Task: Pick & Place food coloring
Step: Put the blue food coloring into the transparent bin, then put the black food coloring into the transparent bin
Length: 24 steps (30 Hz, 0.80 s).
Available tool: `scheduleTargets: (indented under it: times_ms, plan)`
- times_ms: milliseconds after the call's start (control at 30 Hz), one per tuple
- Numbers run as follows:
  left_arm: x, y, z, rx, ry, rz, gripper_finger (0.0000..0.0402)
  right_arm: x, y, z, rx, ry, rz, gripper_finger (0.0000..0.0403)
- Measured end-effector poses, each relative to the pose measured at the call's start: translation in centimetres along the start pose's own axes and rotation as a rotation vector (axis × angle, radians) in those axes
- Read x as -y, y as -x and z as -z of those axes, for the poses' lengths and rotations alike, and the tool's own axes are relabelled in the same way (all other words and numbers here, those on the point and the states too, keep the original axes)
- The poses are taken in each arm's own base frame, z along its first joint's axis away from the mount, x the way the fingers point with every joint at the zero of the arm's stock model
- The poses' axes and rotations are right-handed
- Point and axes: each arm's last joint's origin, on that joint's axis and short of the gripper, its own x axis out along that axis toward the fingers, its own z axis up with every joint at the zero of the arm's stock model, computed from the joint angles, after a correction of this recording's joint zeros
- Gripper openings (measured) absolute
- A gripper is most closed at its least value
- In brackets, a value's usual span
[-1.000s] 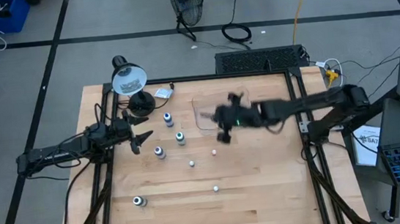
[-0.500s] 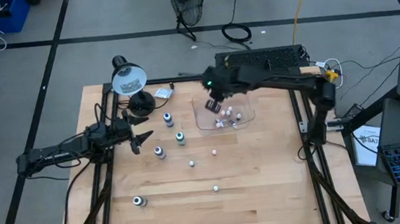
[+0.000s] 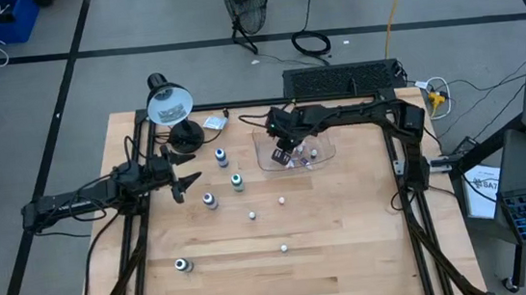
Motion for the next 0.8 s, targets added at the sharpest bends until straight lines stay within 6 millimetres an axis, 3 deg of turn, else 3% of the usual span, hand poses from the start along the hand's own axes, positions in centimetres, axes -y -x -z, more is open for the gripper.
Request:
scheduleTargets:
  times_ms: [333,600,800]
  plan:
    - [0.0,0.0,0.0,0.0,0.0,0.0,0.0296,0.1,-1.5,1.4,0.012,0.006,-0.004,0.0054]
    - [0.0,0.0,0.0,0.001,0.0,0.0,0.0296,0.0,-1.3,1.2,0.031,0.003,-0.006,0.0159]
    - [0.0,0.0,0.0,0.001,0.0,0.0,0.0296,0.0,-1.0,1.1,0.044,0.006,-0.006,0.0179]
